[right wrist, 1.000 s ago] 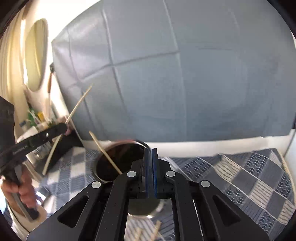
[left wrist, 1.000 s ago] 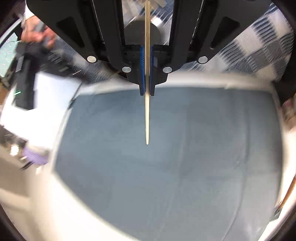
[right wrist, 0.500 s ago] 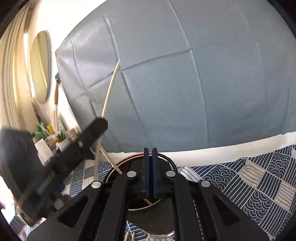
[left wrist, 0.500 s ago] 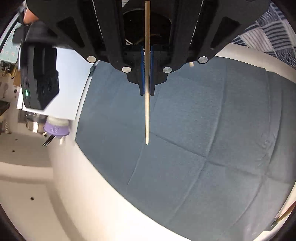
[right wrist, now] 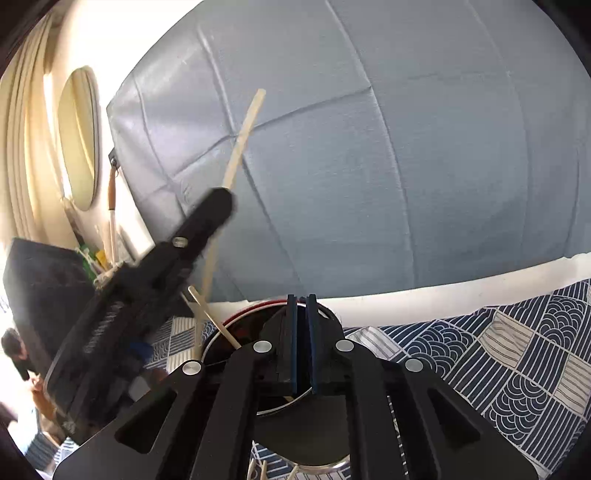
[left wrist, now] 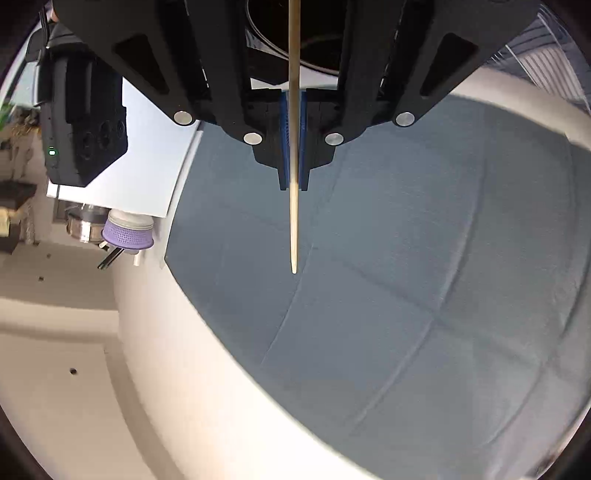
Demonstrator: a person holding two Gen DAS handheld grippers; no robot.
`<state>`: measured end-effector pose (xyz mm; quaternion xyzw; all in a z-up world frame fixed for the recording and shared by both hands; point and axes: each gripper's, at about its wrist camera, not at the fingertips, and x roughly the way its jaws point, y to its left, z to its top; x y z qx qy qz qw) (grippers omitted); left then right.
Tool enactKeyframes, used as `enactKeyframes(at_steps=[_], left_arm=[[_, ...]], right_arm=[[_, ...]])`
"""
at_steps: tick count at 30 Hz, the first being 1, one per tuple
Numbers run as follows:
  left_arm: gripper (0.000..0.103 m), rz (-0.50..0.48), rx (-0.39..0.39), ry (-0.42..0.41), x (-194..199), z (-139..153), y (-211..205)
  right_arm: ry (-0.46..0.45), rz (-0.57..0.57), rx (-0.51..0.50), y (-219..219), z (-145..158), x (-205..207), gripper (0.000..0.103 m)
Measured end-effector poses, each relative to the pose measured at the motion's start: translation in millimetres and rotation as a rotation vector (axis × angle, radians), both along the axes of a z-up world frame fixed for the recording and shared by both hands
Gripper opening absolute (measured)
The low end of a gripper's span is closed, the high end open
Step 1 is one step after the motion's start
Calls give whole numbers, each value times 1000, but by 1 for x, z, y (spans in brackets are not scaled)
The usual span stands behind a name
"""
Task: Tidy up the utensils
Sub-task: 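Raise the left gripper's stick over the black cup while the right gripper carries its stick there, then open the left gripper over the cup while the right gripper releases its stick into it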
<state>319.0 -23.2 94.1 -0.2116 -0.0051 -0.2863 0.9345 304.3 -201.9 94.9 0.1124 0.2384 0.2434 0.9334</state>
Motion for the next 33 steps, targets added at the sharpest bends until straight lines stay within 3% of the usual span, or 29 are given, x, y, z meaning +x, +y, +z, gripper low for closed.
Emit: enactKeyframes(at_steps=[4,17,19,21,22,23,24,26,29,33], left_arm=[[4,-18,-49,52,5,-16,1],[5,45,96,31,-15,-23,9],[13,48,127,33,-22,-18,12],[38,66,169,34,-30,-11,13],[49,66,185,41,-33,-7,14],[74,64,194,49,-37,-5,16],[85,64,200,50,-41,-2,18],[96,85,227,49,-52,4,22],[97,114,288,62,-67,12,28],[97,205,403,104,-81,16,29]], right_arm=[[-2,-5,-13,0,-2,1,7],[18,49,-35,0,2,-4,7],[26,48,-33,-2,5,-6,8],[16,37,-39,-5,9,-10,10],[10,20,-43,-8,11,-12,16],[2,1,-46,-11,13,-14,40],[-14,-34,-46,-16,16,-18,69],[-72,-141,-15,-30,23,-30,92],[-117,-229,72,-52,31,-42,95],[-63,-281,191,-75,28,-44,95]])
